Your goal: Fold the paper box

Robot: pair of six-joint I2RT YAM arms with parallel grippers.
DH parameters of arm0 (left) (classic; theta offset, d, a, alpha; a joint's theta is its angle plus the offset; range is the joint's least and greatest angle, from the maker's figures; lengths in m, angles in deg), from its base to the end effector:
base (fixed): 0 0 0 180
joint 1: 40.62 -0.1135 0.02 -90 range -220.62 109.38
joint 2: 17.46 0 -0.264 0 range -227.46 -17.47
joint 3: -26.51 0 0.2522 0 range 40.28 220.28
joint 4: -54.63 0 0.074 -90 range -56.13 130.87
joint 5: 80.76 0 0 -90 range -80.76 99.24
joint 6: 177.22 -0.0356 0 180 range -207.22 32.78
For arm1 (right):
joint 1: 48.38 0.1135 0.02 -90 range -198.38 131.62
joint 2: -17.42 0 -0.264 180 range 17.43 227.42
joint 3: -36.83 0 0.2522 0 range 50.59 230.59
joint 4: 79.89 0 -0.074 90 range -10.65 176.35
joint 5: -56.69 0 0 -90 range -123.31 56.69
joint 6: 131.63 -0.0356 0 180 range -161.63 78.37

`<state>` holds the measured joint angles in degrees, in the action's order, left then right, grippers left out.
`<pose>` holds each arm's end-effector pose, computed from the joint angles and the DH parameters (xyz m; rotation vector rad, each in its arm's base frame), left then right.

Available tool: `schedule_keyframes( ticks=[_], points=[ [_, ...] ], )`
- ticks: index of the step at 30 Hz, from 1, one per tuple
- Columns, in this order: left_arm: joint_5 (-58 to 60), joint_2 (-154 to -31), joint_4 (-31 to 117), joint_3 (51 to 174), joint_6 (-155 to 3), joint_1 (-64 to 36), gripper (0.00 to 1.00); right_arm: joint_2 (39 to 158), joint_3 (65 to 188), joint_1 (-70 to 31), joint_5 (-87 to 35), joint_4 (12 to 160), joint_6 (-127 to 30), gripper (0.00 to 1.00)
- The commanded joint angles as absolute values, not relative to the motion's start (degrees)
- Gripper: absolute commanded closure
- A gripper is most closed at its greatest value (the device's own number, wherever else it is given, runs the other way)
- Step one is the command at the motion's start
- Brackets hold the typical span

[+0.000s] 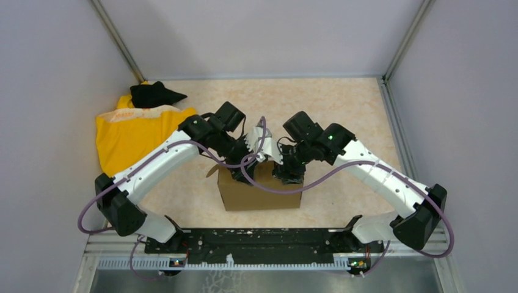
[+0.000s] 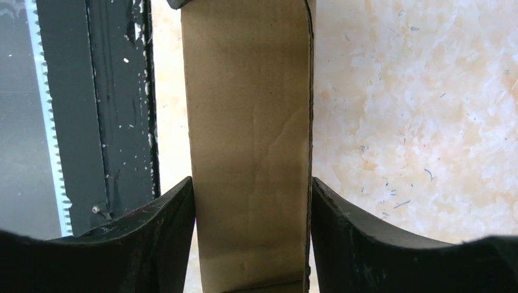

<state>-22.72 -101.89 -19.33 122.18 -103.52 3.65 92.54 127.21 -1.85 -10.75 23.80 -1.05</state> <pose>0.1941 -0.2156 0.3328 1.5101 2.2171 -0.9006 0.1602 0.1888 0.3415 -1.8926 1.7959 0.5539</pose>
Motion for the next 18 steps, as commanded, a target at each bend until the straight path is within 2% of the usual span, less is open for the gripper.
schedule_keyframes(
  ticks=[1, 8, 16, 17, 18],
  points=[
    [-22.41, -98.96, -10.06, 124.37, -106.0, 5.44, 0.28, 95.69, 124.05, 0.0, -10.89, 26.64, -8.87, 0.46],
    [-15.51, -98.67, -7.2, 122.77, -104.12, 5.44, 0.23, 93.49, 119.29, 0.49, -14.77, 31.36, -13.0, 0.56],
    [-10.19, -97.1, -2.99, 121.73, -102.22, 5.35, 0.13, 91.67, 117.61, 0.5, -18.36, 34.1, -16.04, 0.58],
    [-9.46, -96.96, -2.68, 121.53, -101.72, 5.35, 0.1, 91.81, 117.65, 0.49, -18.49, 34.06, -16.16, 0.58],
    [-8.62, -96.67, -2.34, 121.32, -101.26, 5.31, 0.03, 91.84, 117.76, 0.5, -18.62, 33.91, -16.27, 0.58]
  ],
)
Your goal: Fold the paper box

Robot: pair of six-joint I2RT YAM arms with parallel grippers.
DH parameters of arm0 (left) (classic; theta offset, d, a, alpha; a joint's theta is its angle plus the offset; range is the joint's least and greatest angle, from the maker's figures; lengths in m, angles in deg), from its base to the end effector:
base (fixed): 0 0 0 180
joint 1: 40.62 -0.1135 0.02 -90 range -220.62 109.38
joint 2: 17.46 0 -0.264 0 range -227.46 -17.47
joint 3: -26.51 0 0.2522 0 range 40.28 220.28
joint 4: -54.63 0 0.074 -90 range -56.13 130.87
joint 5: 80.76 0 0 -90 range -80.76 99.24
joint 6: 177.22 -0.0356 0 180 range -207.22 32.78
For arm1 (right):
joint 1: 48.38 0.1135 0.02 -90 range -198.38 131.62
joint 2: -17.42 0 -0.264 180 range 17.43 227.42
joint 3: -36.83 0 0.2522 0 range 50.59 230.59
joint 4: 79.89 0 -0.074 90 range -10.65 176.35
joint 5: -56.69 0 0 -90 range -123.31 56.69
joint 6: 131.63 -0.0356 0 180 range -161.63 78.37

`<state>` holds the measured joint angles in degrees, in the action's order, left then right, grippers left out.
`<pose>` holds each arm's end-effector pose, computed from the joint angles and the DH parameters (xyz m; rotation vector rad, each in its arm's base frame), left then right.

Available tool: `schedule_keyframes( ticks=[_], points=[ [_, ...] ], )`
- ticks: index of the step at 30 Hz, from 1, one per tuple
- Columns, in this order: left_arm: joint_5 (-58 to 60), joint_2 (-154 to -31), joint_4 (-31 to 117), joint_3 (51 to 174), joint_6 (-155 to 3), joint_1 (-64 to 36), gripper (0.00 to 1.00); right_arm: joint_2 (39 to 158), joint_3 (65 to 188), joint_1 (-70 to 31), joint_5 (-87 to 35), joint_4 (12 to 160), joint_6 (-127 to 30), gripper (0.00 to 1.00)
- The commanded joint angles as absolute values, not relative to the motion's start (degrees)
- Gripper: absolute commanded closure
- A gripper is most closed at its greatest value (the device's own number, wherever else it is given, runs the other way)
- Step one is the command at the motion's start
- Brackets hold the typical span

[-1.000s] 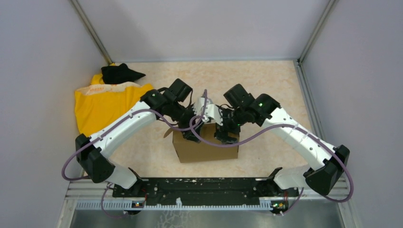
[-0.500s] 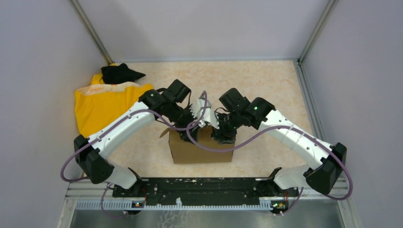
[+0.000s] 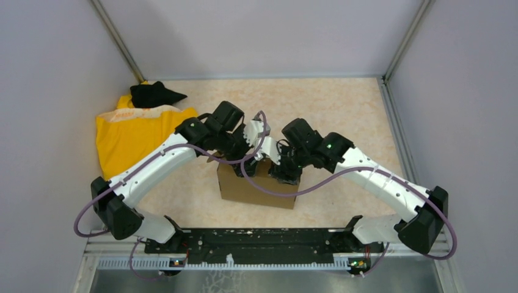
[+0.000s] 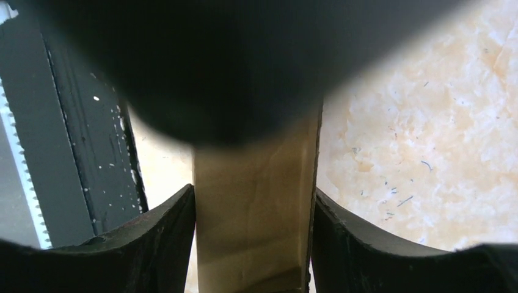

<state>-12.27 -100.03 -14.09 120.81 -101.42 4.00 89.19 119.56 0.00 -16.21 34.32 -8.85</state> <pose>0.1981 -0.2138 0.3367 1.4052 2.1947 -0.6792 0.1564 0.1918 0.3239 -1.7385 1.8443 0.4860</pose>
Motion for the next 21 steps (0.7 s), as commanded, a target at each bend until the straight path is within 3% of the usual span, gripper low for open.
schedule_keyframes(
  ticks=[1, 21],
  points=[
    [-8.38, -96.38, -2.06, 121.17, -100.94, 5.33, 0.01, 92.01, 117.93, 0.49, -18.76, 33.76, -16.42, 0.58],
    [-7.58, -84.98, 5.34, 119.51, -96.44, 0.47, 0.01, 92.5, 120.96, 0.05, -24.54, 31.95, -17.36, 0.6]
  ],
)
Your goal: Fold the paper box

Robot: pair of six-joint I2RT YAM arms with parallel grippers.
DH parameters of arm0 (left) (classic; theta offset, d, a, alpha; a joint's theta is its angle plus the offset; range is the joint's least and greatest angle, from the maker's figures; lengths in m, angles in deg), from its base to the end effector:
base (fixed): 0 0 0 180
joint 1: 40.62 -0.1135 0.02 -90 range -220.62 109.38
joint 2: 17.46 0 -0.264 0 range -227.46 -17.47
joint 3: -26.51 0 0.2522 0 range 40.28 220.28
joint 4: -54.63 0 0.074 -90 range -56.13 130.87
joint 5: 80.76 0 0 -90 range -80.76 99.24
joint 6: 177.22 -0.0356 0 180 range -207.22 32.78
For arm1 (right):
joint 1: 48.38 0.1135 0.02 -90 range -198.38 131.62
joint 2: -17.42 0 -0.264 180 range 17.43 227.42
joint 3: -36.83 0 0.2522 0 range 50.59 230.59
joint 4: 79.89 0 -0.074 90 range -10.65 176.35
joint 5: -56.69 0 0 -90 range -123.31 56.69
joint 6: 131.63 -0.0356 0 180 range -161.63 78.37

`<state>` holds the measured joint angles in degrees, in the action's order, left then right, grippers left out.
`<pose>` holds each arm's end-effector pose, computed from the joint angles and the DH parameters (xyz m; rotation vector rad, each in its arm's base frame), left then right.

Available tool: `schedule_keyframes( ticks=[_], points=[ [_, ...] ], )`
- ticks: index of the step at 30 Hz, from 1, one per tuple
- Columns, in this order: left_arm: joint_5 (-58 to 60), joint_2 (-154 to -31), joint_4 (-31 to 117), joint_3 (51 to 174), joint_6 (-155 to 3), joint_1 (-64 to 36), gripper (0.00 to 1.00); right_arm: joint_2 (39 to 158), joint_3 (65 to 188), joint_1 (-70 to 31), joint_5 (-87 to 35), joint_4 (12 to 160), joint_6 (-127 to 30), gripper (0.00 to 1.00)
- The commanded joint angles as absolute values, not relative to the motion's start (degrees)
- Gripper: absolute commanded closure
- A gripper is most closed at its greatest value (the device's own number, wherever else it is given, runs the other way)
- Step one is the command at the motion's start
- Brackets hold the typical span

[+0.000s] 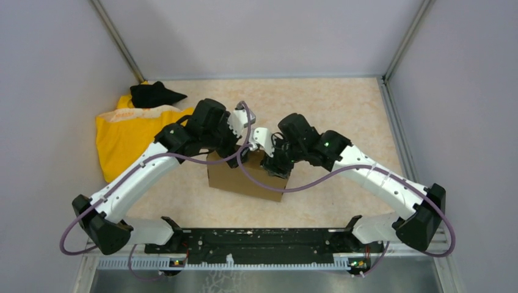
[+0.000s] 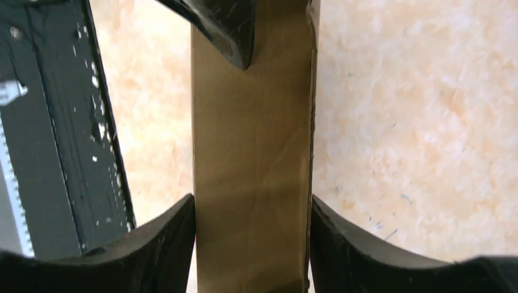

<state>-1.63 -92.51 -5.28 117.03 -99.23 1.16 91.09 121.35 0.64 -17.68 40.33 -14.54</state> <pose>0.1989 -0.1867 0.3595 1.1602 2.0773 -0.4751 0.1663 0.2060 0.3327 -1.6042 1.8456 0.5031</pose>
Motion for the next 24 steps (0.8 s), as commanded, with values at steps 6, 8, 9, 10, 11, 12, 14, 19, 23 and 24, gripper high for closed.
schedule_keyframes(
  ticks=[6, 8, 9, 10, 11, 12, 14, 19, 23, 24],
  points=[
    [-7.97, -81.5, 6.8, 118.73, -94.72, -0.04, 0.01, 92.47, 120.94, -0.12, -26.61, 31.13, -17.22, 0.61],
    [-8.89, -81.21, 7.07, 118.39, -94.42, -0.29, 0.01, 92.61, 120.91, -0.17, -26.52, 30.84, -17.22, 0.61],
    [-9.4, -81.21, 7.27, 118.24, -94.16, -0.42, 0.01, 92.8, 120.89, -0.21, -26.69, 30.76, -17.26, 0.61],
    [-10.65, -81.44, 7.44, 118.07, -94.09, -0.52, 0.01, 93.14, 121.09, -0.21, -26.73, 30.37, -17.23, 0.61],
    [-11.85, -81.64, 7.58, 117.86, -94.02, -0.6, 0.01, 93.4, 121.37, -0.19, -26.65, 30.02, -17.22, 0.61],
    [-12.83, -81.93, 7.91, 117.59, -93.95, -0.62, 0.01, 93.69, 121.63, -0.21, -26.68, 29.87, -17.22, 0.61],
    [-15.2, -82.65, 8.57, 117.06, -94.01, -0.77, 0.01, 94.19, 122.21, -0.21, -26.35, 29.39, -17.17, 0.61],
    [-23.71, -83.49, 10.78, 115.14, -95.77, -2.35, 0.01, 94.4, 122.84, -0.21, -25.42, 28.27, -16.45, 0.63],
    [-36.72, -85.15, 12.55, 114.0, -96.01, -4.93, 0.01, 93.19, 123.17, -0.17, -23.4, 24.75, -14.66, 0.64],
    [-40.16, -86.04, 12.26, 114.12, -96.62, -5.16, 0.01, 92.21, 123.02, -0.03, -22.78, 24.13, -14.26, 0.64]
  ],
)
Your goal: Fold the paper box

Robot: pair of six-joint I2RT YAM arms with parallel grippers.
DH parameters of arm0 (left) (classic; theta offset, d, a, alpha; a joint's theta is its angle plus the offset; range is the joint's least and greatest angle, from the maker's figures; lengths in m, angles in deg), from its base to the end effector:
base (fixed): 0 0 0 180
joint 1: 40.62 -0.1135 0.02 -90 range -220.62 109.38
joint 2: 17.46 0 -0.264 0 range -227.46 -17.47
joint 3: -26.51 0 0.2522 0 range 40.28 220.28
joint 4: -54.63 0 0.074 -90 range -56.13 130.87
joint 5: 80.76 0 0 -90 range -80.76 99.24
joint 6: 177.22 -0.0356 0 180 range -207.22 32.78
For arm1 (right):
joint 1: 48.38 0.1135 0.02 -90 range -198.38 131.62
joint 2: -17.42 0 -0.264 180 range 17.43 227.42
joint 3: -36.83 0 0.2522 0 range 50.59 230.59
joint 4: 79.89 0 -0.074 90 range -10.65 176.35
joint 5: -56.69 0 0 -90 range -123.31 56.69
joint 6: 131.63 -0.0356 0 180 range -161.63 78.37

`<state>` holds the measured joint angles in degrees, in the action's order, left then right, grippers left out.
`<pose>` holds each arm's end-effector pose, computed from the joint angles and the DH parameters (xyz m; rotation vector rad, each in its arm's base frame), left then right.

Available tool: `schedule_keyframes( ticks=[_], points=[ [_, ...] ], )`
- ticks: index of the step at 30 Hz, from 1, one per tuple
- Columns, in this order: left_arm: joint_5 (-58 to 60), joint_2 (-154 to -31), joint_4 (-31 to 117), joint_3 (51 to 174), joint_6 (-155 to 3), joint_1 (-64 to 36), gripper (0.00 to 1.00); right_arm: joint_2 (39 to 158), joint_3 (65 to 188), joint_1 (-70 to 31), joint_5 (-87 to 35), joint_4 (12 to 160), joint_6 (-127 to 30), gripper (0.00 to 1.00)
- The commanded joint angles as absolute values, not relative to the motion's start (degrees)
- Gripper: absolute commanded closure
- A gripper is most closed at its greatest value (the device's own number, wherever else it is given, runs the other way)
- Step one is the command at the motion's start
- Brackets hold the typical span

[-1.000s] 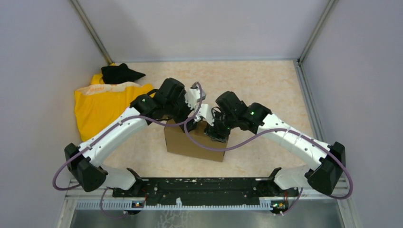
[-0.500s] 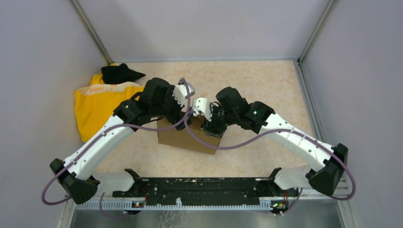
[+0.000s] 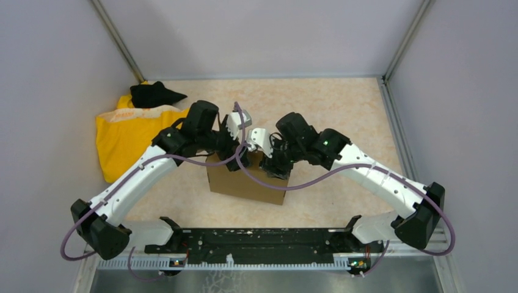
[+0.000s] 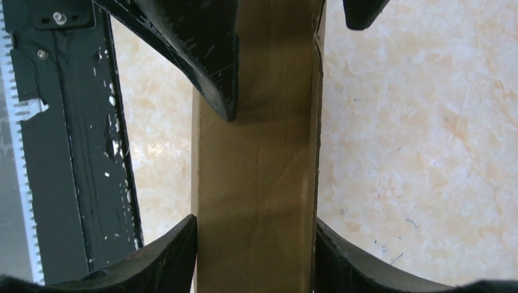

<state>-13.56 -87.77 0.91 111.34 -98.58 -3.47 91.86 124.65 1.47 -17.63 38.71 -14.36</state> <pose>0.1973 -0.1668 0.3578 1.1316 1.9820 -0.6873 0.1648 0.2103 0.3457 -1.6133 1.8181 0.5101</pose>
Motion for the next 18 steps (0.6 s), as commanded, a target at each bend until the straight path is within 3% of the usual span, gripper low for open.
schedule_keyframes(
  ticks=[1, 12, 18],
  points=[
    [-42.18, -86.9, 12.08, 114.17, -96.77, -5.14, 0.01, 90.5, 122.69, 0.19, -22.76, 24.0, -14.54, 0.64],
    [-53.99, -88.14, 10.45, 115.27, -100.67, -5.86, 0.01, 81.33, 118.35, 1.01, -21.82, 21.28, -17.32, 0.64],
    [-45.58, -87.84, 9.93, 116.7, -99.67, -7.01, 0.01, 80.38, 116.31, 1.02, -23.46, 21.78, -17.95, 0.65]
  ],
)
